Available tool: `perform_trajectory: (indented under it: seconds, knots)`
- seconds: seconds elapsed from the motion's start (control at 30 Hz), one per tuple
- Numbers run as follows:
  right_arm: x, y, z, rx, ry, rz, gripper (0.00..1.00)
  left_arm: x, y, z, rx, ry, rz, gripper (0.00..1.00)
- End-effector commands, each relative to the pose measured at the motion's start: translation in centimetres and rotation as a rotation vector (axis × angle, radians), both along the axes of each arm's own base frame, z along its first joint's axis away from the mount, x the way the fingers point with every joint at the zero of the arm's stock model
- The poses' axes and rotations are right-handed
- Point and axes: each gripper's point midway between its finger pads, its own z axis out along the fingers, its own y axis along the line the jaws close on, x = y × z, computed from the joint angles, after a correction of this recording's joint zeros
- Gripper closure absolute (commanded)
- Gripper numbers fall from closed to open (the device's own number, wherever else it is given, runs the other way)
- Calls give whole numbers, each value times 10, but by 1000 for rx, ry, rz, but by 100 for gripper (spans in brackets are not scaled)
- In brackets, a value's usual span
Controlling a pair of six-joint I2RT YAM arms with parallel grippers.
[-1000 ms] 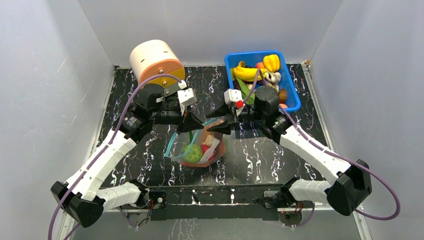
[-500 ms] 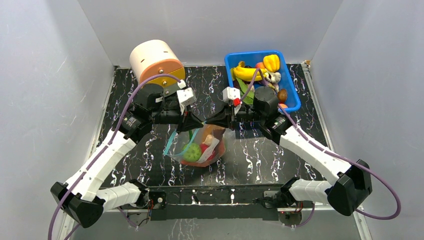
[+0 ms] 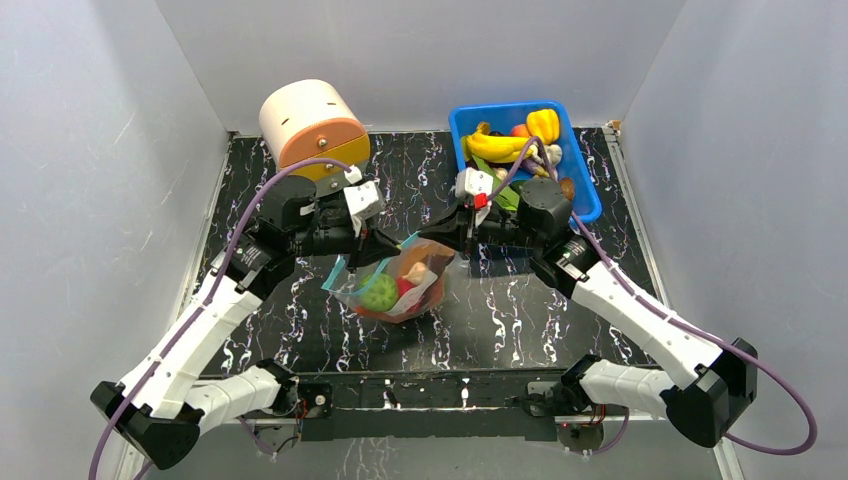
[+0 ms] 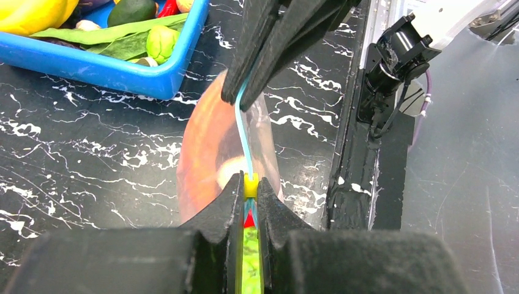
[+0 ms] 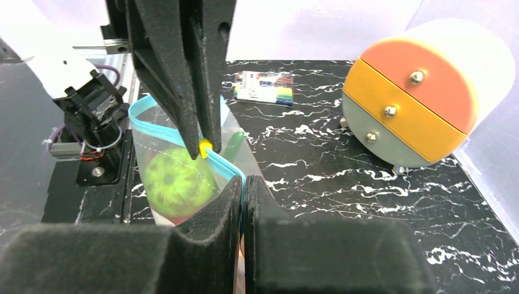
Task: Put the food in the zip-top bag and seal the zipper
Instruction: Zip the zipper food storage bag at the center of the board.
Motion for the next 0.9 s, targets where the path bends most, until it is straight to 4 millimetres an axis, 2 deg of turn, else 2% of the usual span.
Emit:
perform_trajectory:
  seconds: [0.0,0.17,0.6,0.87]
  knots:
    - [30,-24,46,94,-116,-208,100,-21,13,-12,39,52,-10,100]
    - [38,-33,45,97,-111,-281,100,-24,18,-15,49,54,2,100]
    - [56,-72,45,170,-87,-493,100,-31,26,-30,69,85,37,100]
    - [63,-83,36,176,-59,-559,100,-34,33,-34,84,107,74,100]
